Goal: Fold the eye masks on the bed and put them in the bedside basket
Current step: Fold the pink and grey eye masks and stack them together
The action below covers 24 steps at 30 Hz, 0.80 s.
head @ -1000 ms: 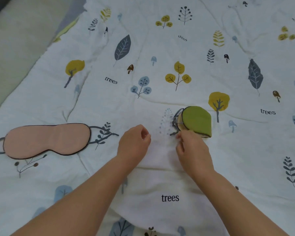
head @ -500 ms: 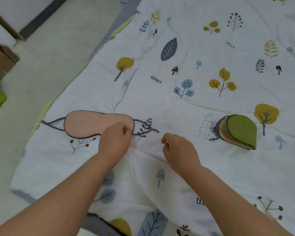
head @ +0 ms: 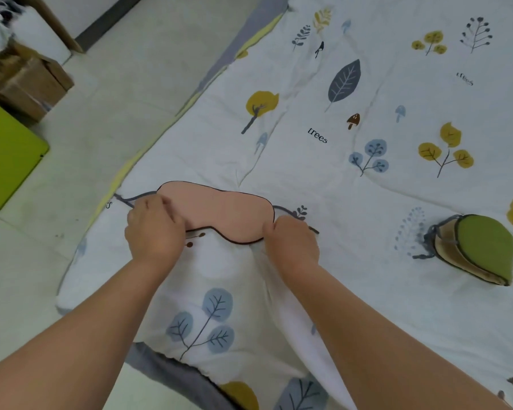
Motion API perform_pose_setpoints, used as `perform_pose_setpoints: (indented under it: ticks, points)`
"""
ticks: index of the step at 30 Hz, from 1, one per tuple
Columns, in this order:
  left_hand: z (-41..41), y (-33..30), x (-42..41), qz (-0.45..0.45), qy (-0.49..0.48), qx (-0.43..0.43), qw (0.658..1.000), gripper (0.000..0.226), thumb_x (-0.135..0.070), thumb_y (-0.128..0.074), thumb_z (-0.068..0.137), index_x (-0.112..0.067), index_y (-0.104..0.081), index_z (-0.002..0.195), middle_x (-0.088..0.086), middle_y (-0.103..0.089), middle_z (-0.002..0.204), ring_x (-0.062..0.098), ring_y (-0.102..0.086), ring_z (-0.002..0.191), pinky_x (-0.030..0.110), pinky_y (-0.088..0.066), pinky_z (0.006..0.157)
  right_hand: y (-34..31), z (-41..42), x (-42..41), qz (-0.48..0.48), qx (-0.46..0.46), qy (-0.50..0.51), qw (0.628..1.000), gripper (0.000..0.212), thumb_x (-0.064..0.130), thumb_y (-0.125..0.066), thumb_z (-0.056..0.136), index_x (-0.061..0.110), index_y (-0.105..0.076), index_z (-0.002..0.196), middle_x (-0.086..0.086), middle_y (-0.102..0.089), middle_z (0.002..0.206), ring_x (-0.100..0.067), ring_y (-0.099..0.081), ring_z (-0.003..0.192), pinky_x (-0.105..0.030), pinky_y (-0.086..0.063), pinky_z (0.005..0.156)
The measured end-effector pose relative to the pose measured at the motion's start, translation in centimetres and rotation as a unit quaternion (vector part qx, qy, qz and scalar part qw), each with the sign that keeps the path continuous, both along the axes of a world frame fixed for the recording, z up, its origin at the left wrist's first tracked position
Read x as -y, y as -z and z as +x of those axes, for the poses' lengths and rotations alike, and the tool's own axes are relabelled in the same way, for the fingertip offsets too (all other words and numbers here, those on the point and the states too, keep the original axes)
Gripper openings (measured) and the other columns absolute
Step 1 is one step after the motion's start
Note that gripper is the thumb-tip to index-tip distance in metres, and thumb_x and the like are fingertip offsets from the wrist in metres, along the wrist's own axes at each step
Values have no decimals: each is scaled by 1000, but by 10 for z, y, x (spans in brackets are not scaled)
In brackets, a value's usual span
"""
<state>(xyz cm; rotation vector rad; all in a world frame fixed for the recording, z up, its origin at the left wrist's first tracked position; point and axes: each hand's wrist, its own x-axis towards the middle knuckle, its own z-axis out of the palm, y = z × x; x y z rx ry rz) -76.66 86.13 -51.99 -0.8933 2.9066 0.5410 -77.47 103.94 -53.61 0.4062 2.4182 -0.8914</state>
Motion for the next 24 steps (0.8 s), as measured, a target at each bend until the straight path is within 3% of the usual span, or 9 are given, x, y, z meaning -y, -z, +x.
perform_pose_setpoints:
  ticks: [4, 5, 8, 11, 14, 16, 18, 20, 24]
  points:
    - [-8, 5, 3, 33, -24, 20, 999, 37, -11, -44, 86, -5, -48, 122, 19, -55, 128, 41, -47, 117, 49, -38, 96, 3, -3, 8, -15, 59, 2, 998, 36, 24, -32, 96, 5, -62, 98, -14, -63, 105, -32, -58, 101, -30, -36, 71]
    - [-10, 6, 3, 29, -28, 17, 999, 36, -10, -43, 86, -5, -47, 122, 20, -55, 126, 41, -48, 115, 49, -38, 94, 5, -4, 8, -26, 62, 9, 998, 35, 24, -33, 96, 4, -62, 96, -15, -63, 105, -32, -58, 98, -30, -36, 71]
    - [-15, 7, 3, 18, -42, 9, 999, 37, -8, -41, 86, -5, -45, 122, 23, -56, 122, 43, -48, 113, 50, -39, 93, 15, -4, 7, -87, 66, 77, 991, 34, 30, -46, 89, 13, -44, 60, -9, -55, 75, -26, -52, 69, -27, -36, 60]
    - [-18, 7, 1, 28, -56, -16, 998, 32, -10, -38, 89, -7, -48, 120, 22, -56, 120, 41, -50, 111, 49, -38, 93, 21, -2, 4, -127, 31, 135, 982, 39, 30, -57, 84, 15, -37, 53, -4, -49, 61, -19, -47, 58, -26, -33, 51]
    - [-19, 4, -9, 39, -46, -69, 996, 25, -10, -39, 89, -8, -53, 110, 17, -60, 113, 37, -54, 104, 46, -39, 90, 16, 0, -4, -169, -29, 208, 963, 33, 21, -60, 78, 20, -37, 55, 1, -47, 58, -17, -45, 56, -26, -31, 50]
    - [-18, 1, -21, 75, -29, -94, 992, 25, -8, -41, 87, -9, -53, 108, 13, -62, 109, 34, -57, 97, 45, -44, 88, 10, 0, -14, -192, -70, 255, 945, 27, 16, -59, 76, 22, -39, 60, 1, -52, 65, -19, -51, 61, -27, -38, 52]
    - [-16, 0, -36, 133, -5, -107, 985, 25, -9, -43, 87, -11, -51, 111, 8, -62, 104, 28, -57, 91, 40, -46, 82, 5, 1, -29, -210, -99, 299, 925, 23, 11, -59, 75, 22, -41, 65, -3, -55, 75, -27, -59, 72, -38, -50, 65]
    - [-14, 0, -56, 184, 23, -109, 977, 31, -12, -46, 89, -14, -50, 120, 3, -59, 97, 21, -53, 88, 32, -40, 77, 1, 4, -48, -211, -126, 333, 910, 20, 8, -59, 74, 20, -43, 69, -3, -54, 76, -28, -56, 73, -41, -51, 72]
    - [-12, 2, -94, 247, 47, -83, 964, 40, -11, -51, 86, -13, -52, 126, 1, -59, 97, 19, -56, 94, 25, -37, 79, -4, 12, -88, -172, -198, 347, 901, 21, 5, -57, 74, 23, -47, 76, 5, -44, 61, -12, -43, 55, -24, -37, 53]
